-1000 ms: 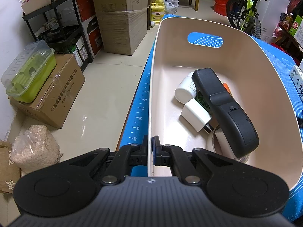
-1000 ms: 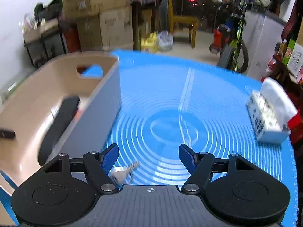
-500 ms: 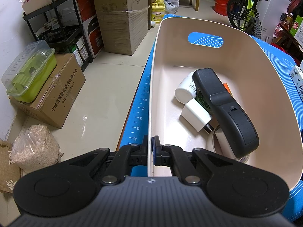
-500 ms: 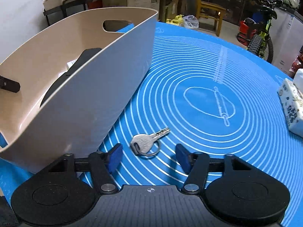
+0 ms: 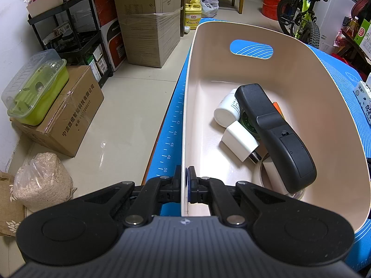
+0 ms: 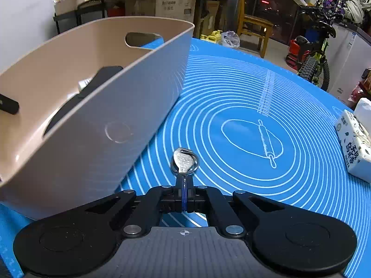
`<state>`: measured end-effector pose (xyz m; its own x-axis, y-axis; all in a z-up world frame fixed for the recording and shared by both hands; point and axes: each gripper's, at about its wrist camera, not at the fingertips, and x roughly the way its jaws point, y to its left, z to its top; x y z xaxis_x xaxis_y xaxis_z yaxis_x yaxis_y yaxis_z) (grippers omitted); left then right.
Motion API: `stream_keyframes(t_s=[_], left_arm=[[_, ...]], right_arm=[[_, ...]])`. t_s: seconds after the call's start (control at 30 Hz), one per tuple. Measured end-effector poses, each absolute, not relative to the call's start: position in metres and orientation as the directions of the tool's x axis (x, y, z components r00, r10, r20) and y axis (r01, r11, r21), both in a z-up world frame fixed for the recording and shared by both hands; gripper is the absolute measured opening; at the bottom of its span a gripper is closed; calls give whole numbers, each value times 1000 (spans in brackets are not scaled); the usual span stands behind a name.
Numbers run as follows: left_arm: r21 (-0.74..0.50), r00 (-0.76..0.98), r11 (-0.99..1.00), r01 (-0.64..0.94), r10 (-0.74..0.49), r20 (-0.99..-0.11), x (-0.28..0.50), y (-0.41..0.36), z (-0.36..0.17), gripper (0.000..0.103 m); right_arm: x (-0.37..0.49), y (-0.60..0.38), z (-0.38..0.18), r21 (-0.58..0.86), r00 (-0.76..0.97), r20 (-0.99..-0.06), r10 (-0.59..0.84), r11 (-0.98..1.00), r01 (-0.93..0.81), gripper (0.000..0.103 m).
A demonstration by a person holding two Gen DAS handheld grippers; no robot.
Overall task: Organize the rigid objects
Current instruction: 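Lower the right gripper onto the silver key and grasp it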
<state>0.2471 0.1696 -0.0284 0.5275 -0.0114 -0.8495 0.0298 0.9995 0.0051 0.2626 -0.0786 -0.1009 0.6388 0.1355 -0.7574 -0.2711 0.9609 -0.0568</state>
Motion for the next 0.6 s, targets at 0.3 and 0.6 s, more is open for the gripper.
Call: stream_keyframes(t_s=[0.3, 0.6], left_arm=[[6, 528, 1000, 30, -11, -849, 247, 169, -28, 5], [5, 527, 1000, 30, -11, -850, 247, 169, -28, 5]], right_arm=[[274, -82, -99, -31, 659, -736, 154, 965, -260, 56], [289, -82, -113, 15, 650, -742, 162, 974, -225, 43]])
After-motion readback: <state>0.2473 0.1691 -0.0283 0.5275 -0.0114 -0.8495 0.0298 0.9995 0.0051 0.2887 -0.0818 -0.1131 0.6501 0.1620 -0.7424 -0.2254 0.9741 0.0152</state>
